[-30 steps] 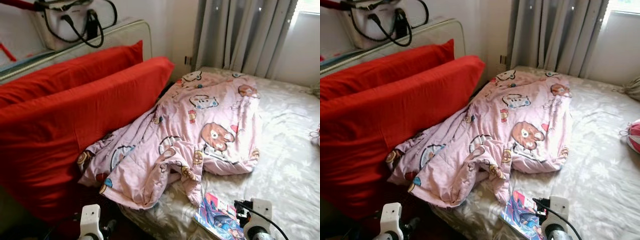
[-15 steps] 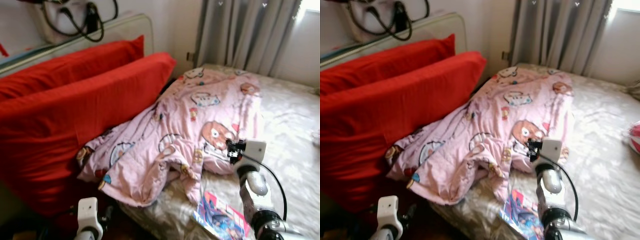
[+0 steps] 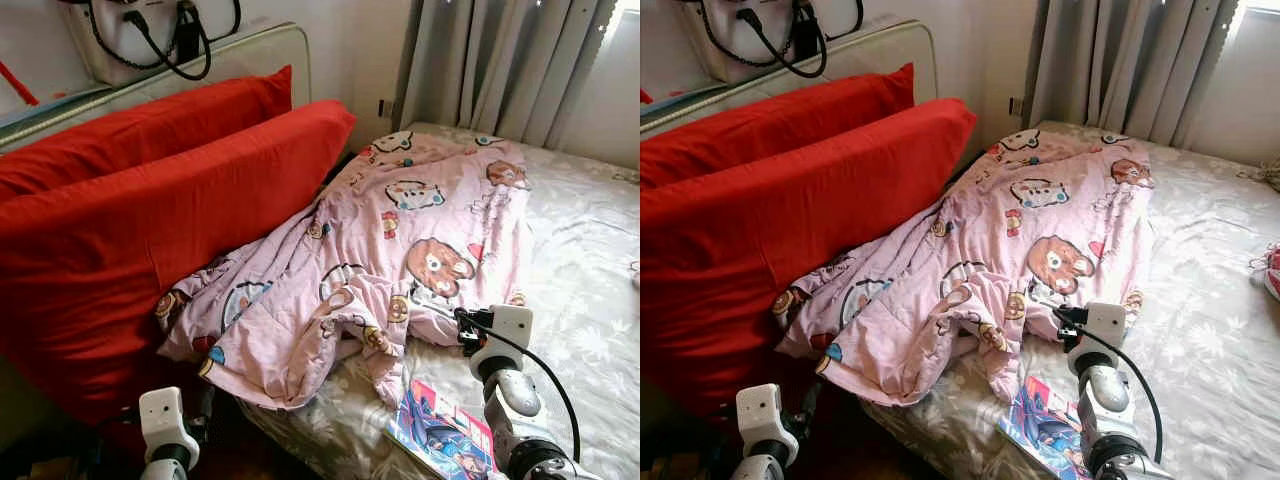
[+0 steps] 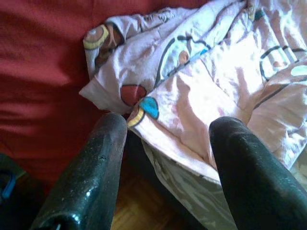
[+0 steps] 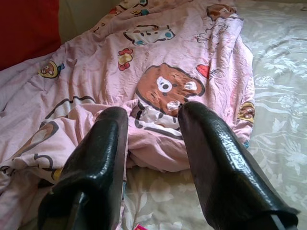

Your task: Clean up the room

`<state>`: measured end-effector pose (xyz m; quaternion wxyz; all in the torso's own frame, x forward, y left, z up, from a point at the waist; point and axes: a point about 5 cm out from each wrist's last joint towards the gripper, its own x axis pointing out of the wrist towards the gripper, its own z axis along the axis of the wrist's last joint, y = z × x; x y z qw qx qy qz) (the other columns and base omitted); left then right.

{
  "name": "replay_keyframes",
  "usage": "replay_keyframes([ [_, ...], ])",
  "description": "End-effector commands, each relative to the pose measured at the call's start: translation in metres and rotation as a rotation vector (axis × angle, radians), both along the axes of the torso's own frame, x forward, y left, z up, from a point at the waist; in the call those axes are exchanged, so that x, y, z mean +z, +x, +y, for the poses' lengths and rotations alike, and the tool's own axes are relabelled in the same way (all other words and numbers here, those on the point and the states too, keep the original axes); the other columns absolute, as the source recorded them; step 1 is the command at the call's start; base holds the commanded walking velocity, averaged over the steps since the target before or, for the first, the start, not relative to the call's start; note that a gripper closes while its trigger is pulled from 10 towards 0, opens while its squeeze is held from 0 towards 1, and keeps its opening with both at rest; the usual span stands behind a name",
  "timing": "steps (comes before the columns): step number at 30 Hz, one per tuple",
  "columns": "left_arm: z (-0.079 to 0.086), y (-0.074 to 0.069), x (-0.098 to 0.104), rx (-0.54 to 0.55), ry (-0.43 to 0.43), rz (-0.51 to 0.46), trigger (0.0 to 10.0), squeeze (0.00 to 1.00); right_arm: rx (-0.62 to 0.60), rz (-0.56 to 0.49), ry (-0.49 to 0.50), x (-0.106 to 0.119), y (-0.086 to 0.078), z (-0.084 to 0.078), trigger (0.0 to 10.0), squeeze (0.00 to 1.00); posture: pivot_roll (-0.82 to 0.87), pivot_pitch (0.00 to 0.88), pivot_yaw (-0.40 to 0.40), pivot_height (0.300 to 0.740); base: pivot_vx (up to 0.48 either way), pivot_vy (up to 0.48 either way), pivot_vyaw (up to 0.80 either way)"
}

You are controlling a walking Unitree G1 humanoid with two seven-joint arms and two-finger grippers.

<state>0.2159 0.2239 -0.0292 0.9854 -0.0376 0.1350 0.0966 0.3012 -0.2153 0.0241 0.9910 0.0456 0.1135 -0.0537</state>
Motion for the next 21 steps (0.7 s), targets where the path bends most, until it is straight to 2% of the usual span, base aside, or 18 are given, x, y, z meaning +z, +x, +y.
replay_keyframes([
  [1, 0.002, -0.003, -0.001, 0.024, -0.009, -0.006, 10.0, 0.00, -0.007, -0.034, 0.004, 0.008, 0.006, -0.001, 10.0, 0.00, 0.02, 0.000, 0.027, 0.740, 0.000, 0.000, 0.00],
  [5, 0.002, -0.004, 0.000, 0.022, 0.002, -0.017, 10.0, 0.00, -0.005, -0.065, 0.004, 0.014, 0.011, 0.001, 10.0, 0.00, 0.01, 0.000, 0.032, 0.740, 0.000, 0.000, 0.00],
  [13, -0.001, 0.000, 0.009, -0.031, -0.032, -0.129, 10.0, 0.00, -0.012, -0.133, 0.003, 0.029, 0.021, 0.002, 10.0, 0.00, 0.01, 0.000, 0.017, 0.740, 0.000, 0.000, 0.00],
  [17, -0.001, 0.001, 0.010, -0.043, -0.039, -0.140, 10.0, 0.00, -0.016, -0.157, 0.004, 0.034, 0.024, 0.002, 10.0, 0.00, 0.02, 0.000, 0.020, 0.740, 0.000, 0.000, 0.00],
  [21, -0.001, 0.001, 0.011, -0.056, -0.050, -0.144, 10.0, 0.00, -0.019, -0.223, 0.002, 0.051, 0.035, 0.003, 10.0, 0.00, 0.01, 0.000, 0.019, 0.740, 0.000, 0.000, 0.00],
])
